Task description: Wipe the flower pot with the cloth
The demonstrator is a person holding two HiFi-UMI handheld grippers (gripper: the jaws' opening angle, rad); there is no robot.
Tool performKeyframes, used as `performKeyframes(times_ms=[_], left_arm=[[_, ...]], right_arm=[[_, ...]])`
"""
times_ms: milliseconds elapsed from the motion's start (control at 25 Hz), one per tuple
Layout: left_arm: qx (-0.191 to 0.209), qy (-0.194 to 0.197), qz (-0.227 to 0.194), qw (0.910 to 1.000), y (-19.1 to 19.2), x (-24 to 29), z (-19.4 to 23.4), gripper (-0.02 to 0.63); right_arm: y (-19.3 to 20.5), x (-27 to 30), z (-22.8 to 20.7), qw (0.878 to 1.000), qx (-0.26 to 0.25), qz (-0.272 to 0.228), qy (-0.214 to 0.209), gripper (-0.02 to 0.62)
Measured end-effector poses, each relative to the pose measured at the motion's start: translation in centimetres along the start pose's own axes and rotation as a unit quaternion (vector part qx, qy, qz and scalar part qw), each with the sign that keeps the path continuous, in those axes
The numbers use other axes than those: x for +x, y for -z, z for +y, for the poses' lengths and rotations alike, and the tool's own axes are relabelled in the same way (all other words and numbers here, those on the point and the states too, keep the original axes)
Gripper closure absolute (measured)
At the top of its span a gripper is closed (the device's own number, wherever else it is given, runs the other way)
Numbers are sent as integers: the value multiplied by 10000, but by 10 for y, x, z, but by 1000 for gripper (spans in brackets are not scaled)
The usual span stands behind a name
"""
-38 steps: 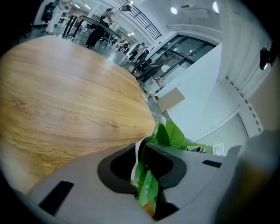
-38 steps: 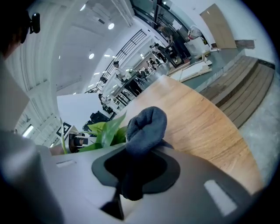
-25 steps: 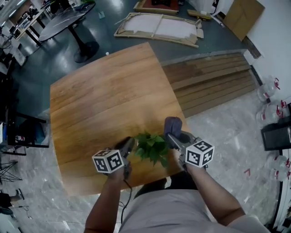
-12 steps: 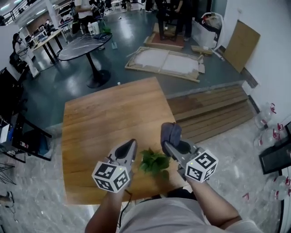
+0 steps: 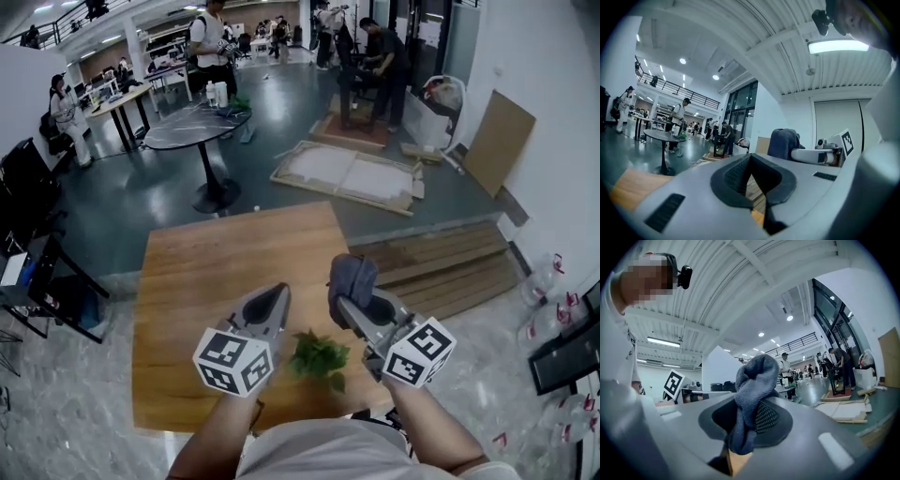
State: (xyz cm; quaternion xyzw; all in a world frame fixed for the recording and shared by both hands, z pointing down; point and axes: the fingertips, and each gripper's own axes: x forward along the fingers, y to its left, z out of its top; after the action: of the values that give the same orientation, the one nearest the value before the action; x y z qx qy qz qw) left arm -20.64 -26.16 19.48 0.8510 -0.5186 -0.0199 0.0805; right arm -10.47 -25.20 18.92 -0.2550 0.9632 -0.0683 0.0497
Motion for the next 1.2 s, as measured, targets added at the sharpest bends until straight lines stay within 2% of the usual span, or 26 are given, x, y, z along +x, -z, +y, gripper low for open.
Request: performKeyframes(times_ms=[360, 1200], left_arm=[[169, 32, -144, 9997, -31, 0, -15, 600], [253, 92, -91, 9996, -38, 3, -11, 600]], right_arm=[[-27, 0, 11, 9996, -283, -75, -30, 532], [-43, 7, 11, 9996, -218, -176, -43, 532]])
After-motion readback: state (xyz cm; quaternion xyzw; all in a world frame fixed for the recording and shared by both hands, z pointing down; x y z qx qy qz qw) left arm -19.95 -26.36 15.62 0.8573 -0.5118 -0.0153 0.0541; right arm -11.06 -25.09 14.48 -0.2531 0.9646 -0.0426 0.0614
